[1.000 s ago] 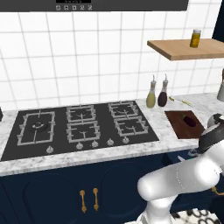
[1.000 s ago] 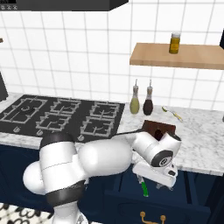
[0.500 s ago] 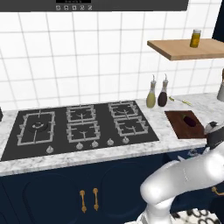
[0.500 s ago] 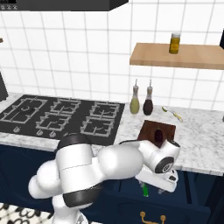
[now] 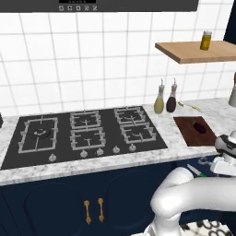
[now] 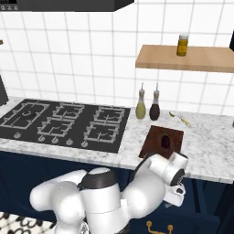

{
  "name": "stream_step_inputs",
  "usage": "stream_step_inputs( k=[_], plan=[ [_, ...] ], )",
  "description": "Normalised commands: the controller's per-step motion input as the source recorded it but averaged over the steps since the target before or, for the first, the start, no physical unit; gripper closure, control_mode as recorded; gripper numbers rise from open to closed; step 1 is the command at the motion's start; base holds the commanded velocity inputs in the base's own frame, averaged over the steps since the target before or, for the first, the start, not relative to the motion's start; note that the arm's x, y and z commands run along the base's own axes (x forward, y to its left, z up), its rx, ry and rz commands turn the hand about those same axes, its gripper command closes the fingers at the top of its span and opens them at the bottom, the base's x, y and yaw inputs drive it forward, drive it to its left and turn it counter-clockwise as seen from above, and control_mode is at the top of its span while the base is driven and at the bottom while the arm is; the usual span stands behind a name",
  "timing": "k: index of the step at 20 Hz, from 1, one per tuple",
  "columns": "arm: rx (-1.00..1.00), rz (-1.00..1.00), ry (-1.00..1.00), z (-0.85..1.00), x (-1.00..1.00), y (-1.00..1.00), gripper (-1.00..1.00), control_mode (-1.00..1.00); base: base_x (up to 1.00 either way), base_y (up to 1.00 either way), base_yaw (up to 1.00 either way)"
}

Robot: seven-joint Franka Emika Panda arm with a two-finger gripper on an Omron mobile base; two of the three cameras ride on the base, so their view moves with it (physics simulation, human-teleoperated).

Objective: Place the appropriate cutting tool for cutting the eggplant skin on the cutting board.

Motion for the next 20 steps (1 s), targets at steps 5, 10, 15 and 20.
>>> stream_step_inputs(
  k=[5, 10, 15, 20],
  plan=[
    [0.0, 0.0, 0.19, -0.23, -0.49, 0.18, -1.0, -1.0, 0.0, 0.0, 0.0],
    [0.0, 0.0, 0.18, -0.02, -0.8, 0.17, -1.0, -1.0, 0.0, 0.0, 0.0],
    [0.0, 0.0, 0.07, 0.11, -1.0, 0.09, -1.0, -1.0, 0.0, 0.0, 0.0],
    [0.0, 0.0, 0.0, 0.46, -0.91, 0.0, -1.0, -1.0, 0.0, 0.0, 0.0]
  ],
)
